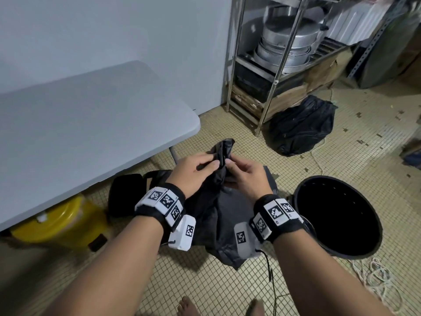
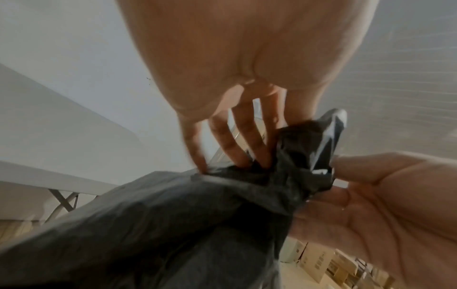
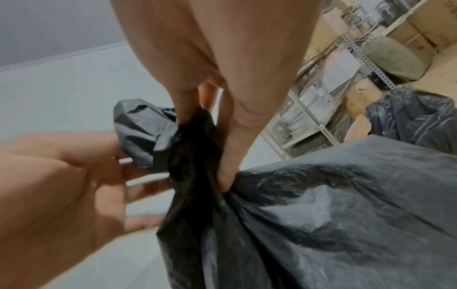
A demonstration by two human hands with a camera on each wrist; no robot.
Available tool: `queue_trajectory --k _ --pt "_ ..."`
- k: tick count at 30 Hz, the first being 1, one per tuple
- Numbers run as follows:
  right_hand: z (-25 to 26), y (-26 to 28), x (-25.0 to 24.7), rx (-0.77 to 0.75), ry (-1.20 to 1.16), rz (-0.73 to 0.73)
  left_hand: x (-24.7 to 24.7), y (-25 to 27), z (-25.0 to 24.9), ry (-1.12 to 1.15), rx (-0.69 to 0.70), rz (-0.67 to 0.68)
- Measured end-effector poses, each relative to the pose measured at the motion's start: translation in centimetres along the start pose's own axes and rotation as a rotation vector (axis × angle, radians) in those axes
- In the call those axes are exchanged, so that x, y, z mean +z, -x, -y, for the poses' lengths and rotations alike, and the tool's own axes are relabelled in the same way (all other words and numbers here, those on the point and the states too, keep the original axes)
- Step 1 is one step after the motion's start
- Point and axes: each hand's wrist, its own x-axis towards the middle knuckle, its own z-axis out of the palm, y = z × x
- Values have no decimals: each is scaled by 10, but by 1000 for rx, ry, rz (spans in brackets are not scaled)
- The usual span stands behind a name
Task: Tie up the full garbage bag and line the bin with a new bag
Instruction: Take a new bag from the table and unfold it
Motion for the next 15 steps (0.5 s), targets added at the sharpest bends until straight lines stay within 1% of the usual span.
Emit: queue_trajectory --k 2,3,4,6,8,11,13,15 --pt "5 2 -16 -32 -49 0 16 -10 -6 -61 32 -71" --pt "8 2 -25 -37 -76 -9 24 -15 -12 -47 41 -103" --pt "13 2 -34 -37 -99 -21 32 -20 -19 -6 53 -116" --pt "19 2 -59 -50 -129 -46 51 -29 -38 106 76 -100" --pt "27 2 -91 -105 -103 -66 74 -38 -59 166 106 -100" --pt "42 2 -144 -201 -36 -96 111 -52 -94 200 99 -152" --pt "54 1 -181 -259 -26 -138 137 -62 -121 302 86 -159" --pt "65 1 -217 -314 -13 -194 163 -70 -149 482 100 -96"
